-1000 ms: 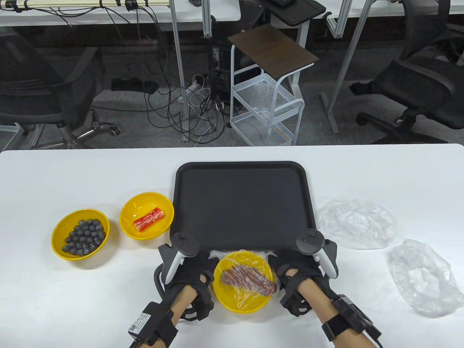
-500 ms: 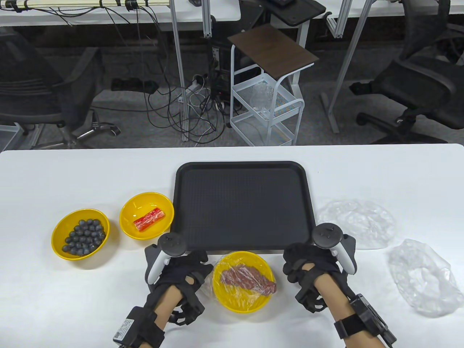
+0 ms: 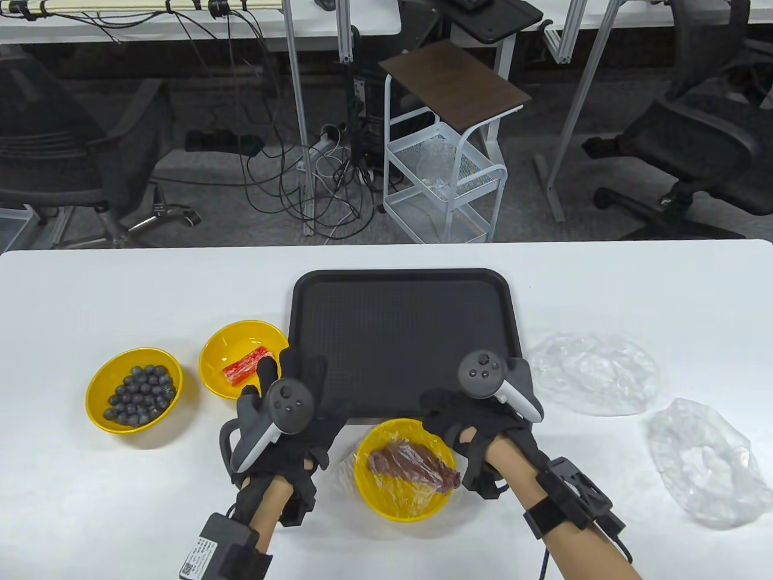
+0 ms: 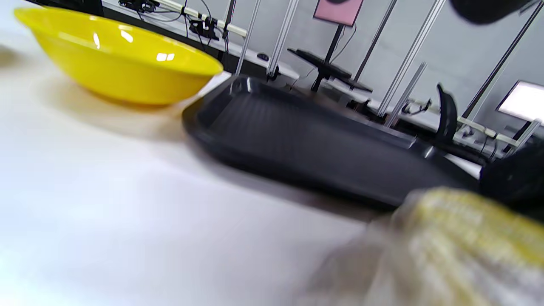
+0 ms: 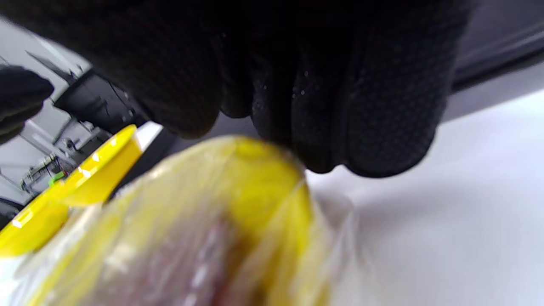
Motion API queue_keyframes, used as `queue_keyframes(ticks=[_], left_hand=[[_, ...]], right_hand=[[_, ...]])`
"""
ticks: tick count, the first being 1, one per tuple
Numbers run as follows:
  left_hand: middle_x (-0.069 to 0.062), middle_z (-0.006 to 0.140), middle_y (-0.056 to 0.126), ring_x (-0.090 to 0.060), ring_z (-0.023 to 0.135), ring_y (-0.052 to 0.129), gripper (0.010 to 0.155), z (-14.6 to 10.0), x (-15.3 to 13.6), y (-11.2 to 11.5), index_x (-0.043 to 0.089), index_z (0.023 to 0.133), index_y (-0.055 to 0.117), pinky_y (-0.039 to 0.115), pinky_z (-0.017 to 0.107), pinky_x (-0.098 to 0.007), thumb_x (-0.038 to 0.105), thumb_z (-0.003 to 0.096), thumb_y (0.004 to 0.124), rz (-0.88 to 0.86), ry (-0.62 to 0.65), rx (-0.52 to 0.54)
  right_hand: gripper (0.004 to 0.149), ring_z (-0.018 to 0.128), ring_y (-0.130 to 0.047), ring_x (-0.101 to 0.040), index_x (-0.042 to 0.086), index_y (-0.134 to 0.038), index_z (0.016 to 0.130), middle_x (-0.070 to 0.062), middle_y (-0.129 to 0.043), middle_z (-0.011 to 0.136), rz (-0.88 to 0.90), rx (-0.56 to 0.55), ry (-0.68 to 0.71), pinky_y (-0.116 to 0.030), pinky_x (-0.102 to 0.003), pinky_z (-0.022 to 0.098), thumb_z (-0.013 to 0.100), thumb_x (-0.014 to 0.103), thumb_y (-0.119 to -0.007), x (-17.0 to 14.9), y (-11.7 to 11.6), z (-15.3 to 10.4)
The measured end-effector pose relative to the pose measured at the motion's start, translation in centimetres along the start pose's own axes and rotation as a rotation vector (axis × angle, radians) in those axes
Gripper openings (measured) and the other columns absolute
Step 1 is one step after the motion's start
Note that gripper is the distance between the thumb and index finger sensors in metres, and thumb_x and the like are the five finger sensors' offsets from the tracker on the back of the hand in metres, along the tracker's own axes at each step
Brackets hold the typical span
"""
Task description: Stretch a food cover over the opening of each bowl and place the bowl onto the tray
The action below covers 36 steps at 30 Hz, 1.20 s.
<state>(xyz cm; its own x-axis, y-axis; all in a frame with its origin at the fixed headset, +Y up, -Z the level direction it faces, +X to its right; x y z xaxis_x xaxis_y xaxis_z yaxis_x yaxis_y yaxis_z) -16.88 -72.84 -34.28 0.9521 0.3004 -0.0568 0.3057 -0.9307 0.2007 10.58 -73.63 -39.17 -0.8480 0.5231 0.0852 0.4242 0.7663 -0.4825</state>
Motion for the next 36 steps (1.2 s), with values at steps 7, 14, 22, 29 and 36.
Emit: queue_keyframes(ticks=[7,14,22,29,36], left_hand=[[0.004,0.126,0.001,-0.032,0.117,-0.004,0.09,0.3,-0.9,2.2,0.046,0.116,0.019,0.007,0.079,-0.063,0.083,0.037,0.042,-0.04,-0.042,-0.088],[0.003,0.126,0.004,-0.033,0.117,-0.002,0.09,-0.6,-2.5,0.5,0.044,0.116,0.021,0.009,0.079,-0.063,0.082,0.0374,0.042,-0.109,-0.069,-0.014],[0.003,0.126,0.004,-0.033,0.117,-0.002,0.09,-0.9,-3.3,0.2,0.043,0.116,0.021,0.009,0.079,-0.063,0.081,0.0381,0.043,-0.129,-0.097,-0.001],[0.003,0.126,0.002,-0.033,0.116,-0.004,0.09,-0.7,-2.4,1.2,0.043,0.116,0.02,0.008,0.079,-0.063,0.081,0.0385,0.044,-0.057,-0.098,-0.029],[0.003,0.126,0.002,-0.032,0.116,-0.005,0.09,-0.6,-2.2,1.8,0.043,0.116,0.019,0.007,0.079,-0.062,0.081,0.039,0.045,-0.026,-0.107,-0.045]], right_hand=[[0.055,0.055,-0.11,-0.037,0.01,-0.09,0.091,-0.017,-0.101,0.078,-0.019,0.104,0.0,-0.1,-0.036,0.03,0.038,0.024,-0.099,0.2,-1.5,1.7],[0.054,0.045,-0.113,-0.036,0.007,-0.093,0.087,-0.019,-0.103,0.072,0.046,0.059,0.048,-0.102,-0.033,0.024,0.036,0.023,-0.101,0.0,1.0,0.5],[0.055,0.041,-0.113,-0.037,0.003,-0.09,0.088,-0.023,-0.101,0.07,0.309,-0.176,-0.151,-0.102,-0.033,0.021,0.037,0.022,-0.1,-4.0,8.6,0.9],[0.058,0.035,-0.113,-0.034,0.001,-0.085,0.091,-0.024,-0.098,0.069,0.427,-0.411,-0.455,-0.101,-0.03,0.016,0.039,0.023,-0.098,-8.2,10.2,3.2],[0.059,0.032,-0.115,-0.024,0.005,-0.081,0.092,-0.019,-0.095,0.069,0.579,-0.585,-0.648,-0.103,-0.023,0.014,0.041,0.031,-0.095,-11.0,8.5,4.5]])
Point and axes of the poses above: the tracker on the back of each hand, its own x axis roughly to the thumb side, its own z axis roughly from the wrist to the fingertips, y = z × x, the point moved 4 cm from there along z, roughly from the wrist to the fingertips
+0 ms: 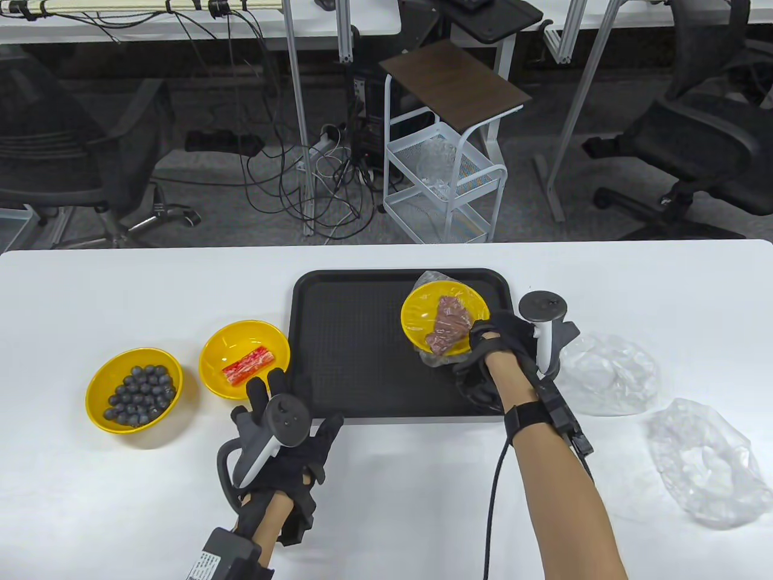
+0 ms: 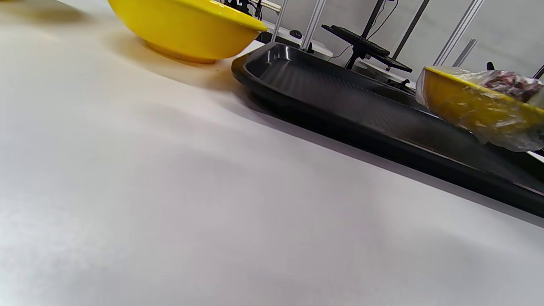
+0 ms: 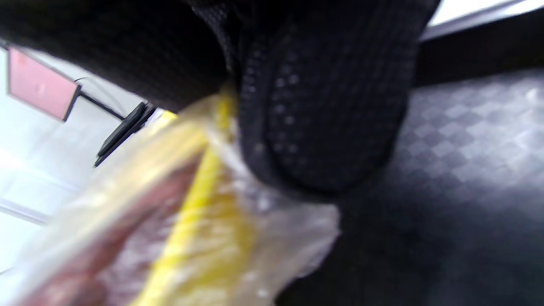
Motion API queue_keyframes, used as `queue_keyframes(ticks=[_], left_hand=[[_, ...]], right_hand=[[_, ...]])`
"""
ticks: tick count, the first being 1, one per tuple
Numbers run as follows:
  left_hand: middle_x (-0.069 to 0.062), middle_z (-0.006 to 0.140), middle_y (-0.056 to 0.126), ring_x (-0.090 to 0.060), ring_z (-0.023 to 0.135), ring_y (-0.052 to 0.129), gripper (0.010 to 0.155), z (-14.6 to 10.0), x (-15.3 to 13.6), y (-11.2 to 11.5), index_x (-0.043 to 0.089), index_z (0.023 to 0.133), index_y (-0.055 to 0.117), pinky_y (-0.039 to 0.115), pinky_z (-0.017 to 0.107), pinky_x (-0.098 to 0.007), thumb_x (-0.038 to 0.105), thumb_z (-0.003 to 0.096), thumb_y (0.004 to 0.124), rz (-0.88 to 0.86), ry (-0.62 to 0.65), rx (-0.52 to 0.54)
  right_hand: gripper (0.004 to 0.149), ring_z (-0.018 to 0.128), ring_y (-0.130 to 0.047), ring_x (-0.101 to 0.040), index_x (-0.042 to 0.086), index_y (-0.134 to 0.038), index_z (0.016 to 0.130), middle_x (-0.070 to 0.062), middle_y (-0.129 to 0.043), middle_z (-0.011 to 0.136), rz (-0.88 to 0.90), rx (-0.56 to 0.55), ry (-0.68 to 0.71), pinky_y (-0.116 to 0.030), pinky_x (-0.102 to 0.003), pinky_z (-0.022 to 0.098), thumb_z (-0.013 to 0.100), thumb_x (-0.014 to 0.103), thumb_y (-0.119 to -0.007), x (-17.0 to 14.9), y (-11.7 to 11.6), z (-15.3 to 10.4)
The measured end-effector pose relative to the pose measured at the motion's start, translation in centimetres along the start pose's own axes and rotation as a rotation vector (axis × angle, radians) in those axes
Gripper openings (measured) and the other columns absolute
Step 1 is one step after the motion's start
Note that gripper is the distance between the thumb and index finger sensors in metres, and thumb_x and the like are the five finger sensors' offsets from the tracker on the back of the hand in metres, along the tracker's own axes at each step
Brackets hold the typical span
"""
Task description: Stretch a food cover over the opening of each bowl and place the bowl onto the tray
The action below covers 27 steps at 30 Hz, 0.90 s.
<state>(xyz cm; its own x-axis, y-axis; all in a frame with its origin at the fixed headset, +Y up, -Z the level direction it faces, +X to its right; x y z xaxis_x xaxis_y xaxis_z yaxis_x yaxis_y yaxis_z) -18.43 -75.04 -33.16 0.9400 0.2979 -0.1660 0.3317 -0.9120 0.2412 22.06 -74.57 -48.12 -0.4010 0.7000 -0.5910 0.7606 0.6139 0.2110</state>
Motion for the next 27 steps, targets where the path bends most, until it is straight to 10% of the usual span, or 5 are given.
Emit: queue_keyframes(ticks=[18,27], left_hand=[[0.003,0.125,0.0,-0.031,0.115,-0.008,0.089,0.0,0.0,0.7,0.043,0.116,0.018,0.005,0.079,-0.062,0.081,0.0397,0.045,0.021,-0.016,-0.052],[0.003,0.125,-0.001,-0.031,0.115,-0.008,0.089,0.2,-0.3,1.0,0.043,0.116,0.017,0.005,0.078,-0.062,0.081,0.0397,0.045,0.013,-0.021,-0.074]], right_hand=[[0.06,0.042,-0.118,-0.012,0.013,-0.071,0.099,-0.008,-0.091,0.079,0.12,-0.06,-0.156,-0.106,-0.014,0.023,0.048,0.041,-0.087,-3.2,-0.2,1.7],[0.073,0.055,-0.109,-0.039,0.005,-0.065,0.103,-0.02,-0.084,0.091,0.119,-0.053,0.045,-0.099,-0.04,0.029,0.046,0.045,-0.086,-2.0,2.5,-0.7]])
Point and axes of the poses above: the tracker on the back of each hand, its own x axis roughly to the thumb side, its own z axis roughly from the wrist to the fingertips, y = z × x, the point moved 4 cm from there along z, roughly from the wrist to the fingertips
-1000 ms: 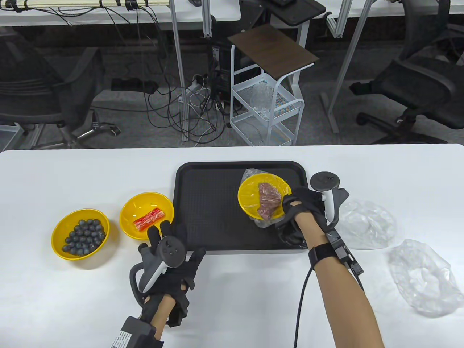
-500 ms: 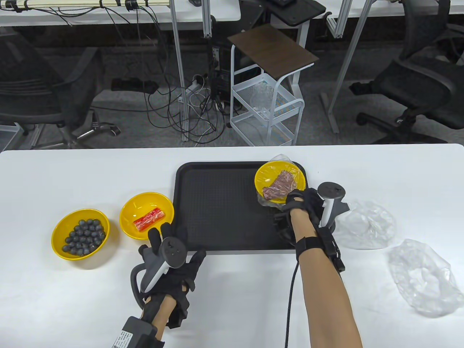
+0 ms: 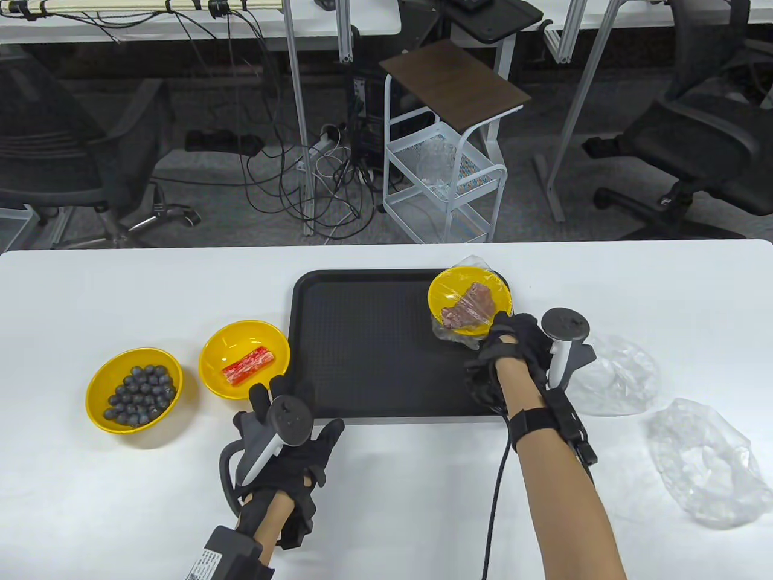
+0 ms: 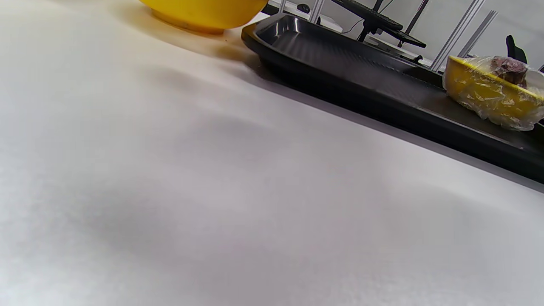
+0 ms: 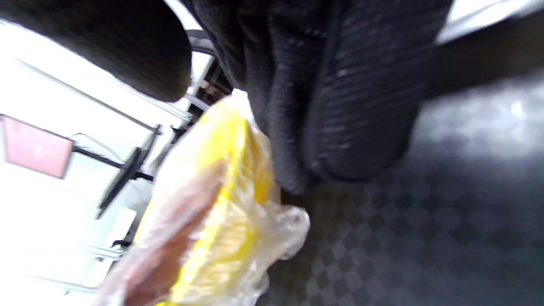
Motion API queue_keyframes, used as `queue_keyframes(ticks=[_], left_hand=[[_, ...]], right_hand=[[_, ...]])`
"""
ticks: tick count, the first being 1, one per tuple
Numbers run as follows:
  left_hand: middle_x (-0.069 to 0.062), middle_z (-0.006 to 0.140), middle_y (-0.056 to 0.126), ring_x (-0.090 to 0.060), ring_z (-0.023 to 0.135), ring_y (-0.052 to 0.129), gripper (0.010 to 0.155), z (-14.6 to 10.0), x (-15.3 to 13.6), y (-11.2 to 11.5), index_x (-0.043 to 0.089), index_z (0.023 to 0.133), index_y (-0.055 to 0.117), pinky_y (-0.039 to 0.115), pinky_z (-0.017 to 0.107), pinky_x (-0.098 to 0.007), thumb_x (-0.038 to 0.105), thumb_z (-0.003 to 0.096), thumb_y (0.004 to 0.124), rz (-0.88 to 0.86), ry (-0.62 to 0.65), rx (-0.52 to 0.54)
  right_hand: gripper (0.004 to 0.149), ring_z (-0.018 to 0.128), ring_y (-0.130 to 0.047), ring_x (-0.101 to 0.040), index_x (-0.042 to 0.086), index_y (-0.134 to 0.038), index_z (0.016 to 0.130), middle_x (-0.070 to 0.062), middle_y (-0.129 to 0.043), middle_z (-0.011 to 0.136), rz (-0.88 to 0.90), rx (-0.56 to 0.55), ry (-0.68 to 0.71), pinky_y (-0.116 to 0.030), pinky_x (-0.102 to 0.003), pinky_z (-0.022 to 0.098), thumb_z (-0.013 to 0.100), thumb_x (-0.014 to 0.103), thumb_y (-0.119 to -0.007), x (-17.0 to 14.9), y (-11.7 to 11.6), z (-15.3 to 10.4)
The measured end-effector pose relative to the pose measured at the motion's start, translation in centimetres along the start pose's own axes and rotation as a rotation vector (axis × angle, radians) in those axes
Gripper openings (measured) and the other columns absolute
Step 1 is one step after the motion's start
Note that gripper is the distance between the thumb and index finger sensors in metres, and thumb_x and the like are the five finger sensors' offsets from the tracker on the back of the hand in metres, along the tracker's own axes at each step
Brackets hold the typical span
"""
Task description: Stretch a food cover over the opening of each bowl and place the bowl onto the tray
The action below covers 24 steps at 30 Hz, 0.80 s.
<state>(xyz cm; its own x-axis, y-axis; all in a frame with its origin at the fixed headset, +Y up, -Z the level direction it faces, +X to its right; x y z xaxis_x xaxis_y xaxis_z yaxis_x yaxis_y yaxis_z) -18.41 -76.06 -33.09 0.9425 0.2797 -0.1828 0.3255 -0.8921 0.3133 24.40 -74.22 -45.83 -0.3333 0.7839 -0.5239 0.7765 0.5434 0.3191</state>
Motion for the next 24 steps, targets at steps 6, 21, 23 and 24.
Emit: queue_keyframes(ticks=[6,21,23,24], left_hand=[[0.003,0.125,-0.001,-0.031,0.114,-0.008,0.09,0.0,0.3,0.3,0.043,0.116,0.018,0.004,0.078,-0.062,0.081,0.0396,0.045,-0.006,0.005,-0.023],[0.005,0.12,-0.012,-0.027,0.11,-0.019,0.093,0.0,1.8,1.7,0.04,0.115,0.01,-0.005,0.074,-0.06,0.082,0.0387,0.042,0.038,0.015,-0.105],[0.005,0.12,-0.013,-0.027,0.109,-0.02,0.093,0.0,1.8,1.7,0.04,0.115,0.01,-0.005,0.074,-0.06,0.082,0.0386,0.041,0.038,0.013,-0.107],[0.005,0.12,-0.013,-0.027,0.109,-0.02,0.093,-0.1,1.8,1.7,0.04,0.115,0.009,-0.006,0.074,-0.06,0.082,0.0384,0.041,0.038,0.012,-0.106]], right_hand=[[0.081,0.074,-0.096,-0.05,0.01,-0.055,0.109,-0.021,-0.069,0.105,-0.26,0.106,0.339,-0.092,-0.053,0.038,0.047,0.054,-0.084,2.3,1.5,-5.0],[0.1,0.099,-0.026,-0.069,0.024,-0.026,0.119,-0.021,-0.016,0.118,-0.843,0.334,0.73,-0.045,-0.086,0.052,0.046,0.081,-0.065,-4.1,-2.0,-15.4],[0.1,0.099,-0.023,-0.069,0.025,-0.025,0.119,-0.021,-0.014,0.118,-0.854,0.339,0.747,-0.042,-0.086,0.052,0.046,0.081,-0.064,-4.3,-2.2,-15.7],[0.1,0.099,-0.023,-0.069,0.025,-0.025,0.119,-0.021,-0.014,0.118,-0.859,0.337,0.75,-0.042,-0.086,0.052,0.046,0.081,-0.064,-4.4,-2.2,-15.8]])
Point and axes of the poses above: the tracker on the back of each hand, its own x axis roughly to the thumb side, its own z axis roughly from the wrist to the fingertips, y = z × x, the point moved 4 cm from there along z, roughly from the wrist to the fingertips
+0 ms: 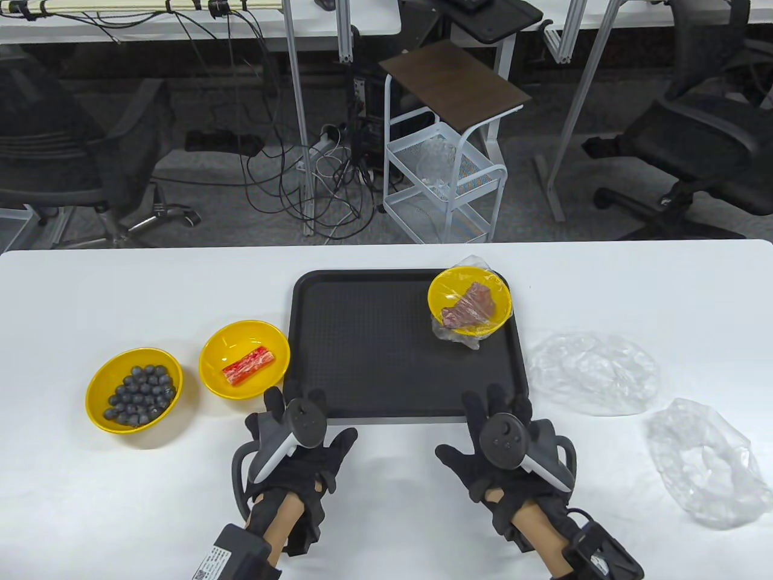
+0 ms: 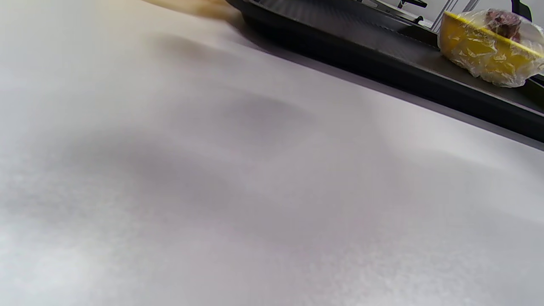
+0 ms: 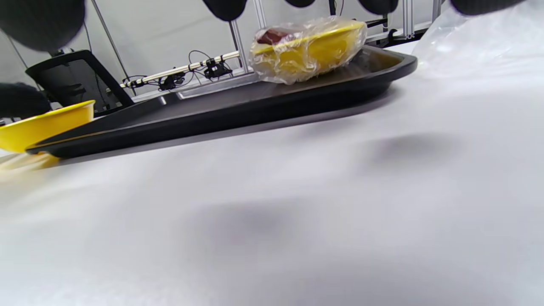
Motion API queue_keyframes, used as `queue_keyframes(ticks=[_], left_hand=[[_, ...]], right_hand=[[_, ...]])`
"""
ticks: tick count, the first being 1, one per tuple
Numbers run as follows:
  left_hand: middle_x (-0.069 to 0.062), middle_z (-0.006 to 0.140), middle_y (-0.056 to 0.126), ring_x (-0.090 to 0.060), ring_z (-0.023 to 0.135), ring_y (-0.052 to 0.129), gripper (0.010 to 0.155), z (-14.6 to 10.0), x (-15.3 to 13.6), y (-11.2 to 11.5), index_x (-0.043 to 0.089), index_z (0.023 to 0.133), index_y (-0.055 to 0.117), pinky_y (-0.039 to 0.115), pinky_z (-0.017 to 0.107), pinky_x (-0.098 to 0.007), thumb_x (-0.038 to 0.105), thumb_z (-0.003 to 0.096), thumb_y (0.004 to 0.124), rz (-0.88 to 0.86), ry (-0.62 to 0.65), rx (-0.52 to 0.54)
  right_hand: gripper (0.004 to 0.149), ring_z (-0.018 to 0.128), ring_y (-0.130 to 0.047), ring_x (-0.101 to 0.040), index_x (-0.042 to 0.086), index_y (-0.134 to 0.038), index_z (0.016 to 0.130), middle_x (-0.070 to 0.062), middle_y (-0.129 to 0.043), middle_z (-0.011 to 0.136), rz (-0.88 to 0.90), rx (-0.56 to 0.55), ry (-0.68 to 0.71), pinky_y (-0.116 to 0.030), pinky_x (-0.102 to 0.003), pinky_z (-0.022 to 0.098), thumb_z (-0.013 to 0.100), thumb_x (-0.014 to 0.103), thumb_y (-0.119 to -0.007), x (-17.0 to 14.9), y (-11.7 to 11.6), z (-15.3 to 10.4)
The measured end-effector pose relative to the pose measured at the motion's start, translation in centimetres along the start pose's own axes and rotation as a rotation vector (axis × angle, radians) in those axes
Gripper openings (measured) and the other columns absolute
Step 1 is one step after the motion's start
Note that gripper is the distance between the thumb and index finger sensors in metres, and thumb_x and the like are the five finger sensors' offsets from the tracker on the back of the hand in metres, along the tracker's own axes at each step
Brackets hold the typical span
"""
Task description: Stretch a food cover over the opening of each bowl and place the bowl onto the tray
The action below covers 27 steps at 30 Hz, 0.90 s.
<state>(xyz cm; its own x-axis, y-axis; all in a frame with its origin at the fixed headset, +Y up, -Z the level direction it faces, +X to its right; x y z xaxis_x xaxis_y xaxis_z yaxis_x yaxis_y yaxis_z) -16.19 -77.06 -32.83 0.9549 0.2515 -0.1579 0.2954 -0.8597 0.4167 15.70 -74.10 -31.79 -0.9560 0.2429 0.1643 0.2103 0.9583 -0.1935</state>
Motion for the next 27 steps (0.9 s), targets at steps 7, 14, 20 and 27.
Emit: queue_keyframes(ticks=[7,14,20,27], left_hand=[[0.006,0.118,-0.016,-0.025,0.107,-0.023,0.094,0.0,-0.9,-0.8,0.038,0.113,0.005,-0.009,0.072,-0.059,0.083,0.0378,0.039,0.003,-0.043,-0.009],[0.004,0.119,-0.012,-0.024,0.107,-0.024,0.097,-0.1,-5.0,-5.4,0.031,0.112,0.006,-0.011,0.07,-0.06,0.082,0.0374,0.04,-0.087,-0.12,0.088],[0.004,0.121,-0.009,-0.026,0.108,-0.023,0.093,0.5,-12.8,-9.9,0.033,0.114,0.009,-0.011,0.069,-0.061,0.079,0.0387,0.04,-0.167,-0.259,0.17],[0.002,0.121,-0.005,-0.033,0.109,-0.017,0.09,0.8,-23.6,-13.5,0.036,0.114,0.013,-0.004,0.071,-0.066,0.077,0.0399,0.043,-0.281,-0.488,0.271]], right_hand=[[0.099,0.1,-0.02,-0.068,0.026,-0.025,0.118,-0.02,-0.013,0.118,-0.084,0.009,0.021,-0.04,-0.086,0.053,0.045,0.081,-0.064,0.2,-0.4,-0.2],[0.099,0.099,-0.02,-0.068,0.025,-0.026,0.118,-0.021,-0.014,0.118,-0.066,0.017,0.023,-0.04,-0.086,0.052,0.046,0.08,-0.063,0.1,-0.4,-0.5],[0.098,0.099,-0.02,-0.067,0.024,-0.028,0.118,-0.021,-0.015,0.118,-0.068,0.019,0.03,-0.04,-0.086,0.053,0.046,0.08,-0.064,0.2,-0.4,-0.5],[0.098,0.099,-0.019,-0.067,0.025,-0.028,0.118,-0.02,-0.014,0.118,-0.099,0.03,0.039,-0.039,-0.086,0.053,0.046,0.079,-0.064,0.8,-0.6,-0.4]])
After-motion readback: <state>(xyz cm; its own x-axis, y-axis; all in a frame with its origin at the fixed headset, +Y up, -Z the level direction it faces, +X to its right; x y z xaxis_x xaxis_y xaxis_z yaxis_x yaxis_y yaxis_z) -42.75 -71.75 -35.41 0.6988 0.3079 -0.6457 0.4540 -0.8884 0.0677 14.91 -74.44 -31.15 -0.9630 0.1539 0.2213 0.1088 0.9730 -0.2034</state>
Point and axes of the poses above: the tracker on the back of each hand, its own x axis roughly to the thumb side, its own z axis roughly from the wrist to the fingertips, y = z × x, the point moved 4 cm from there along z, roughly from the wrist to the fingertips
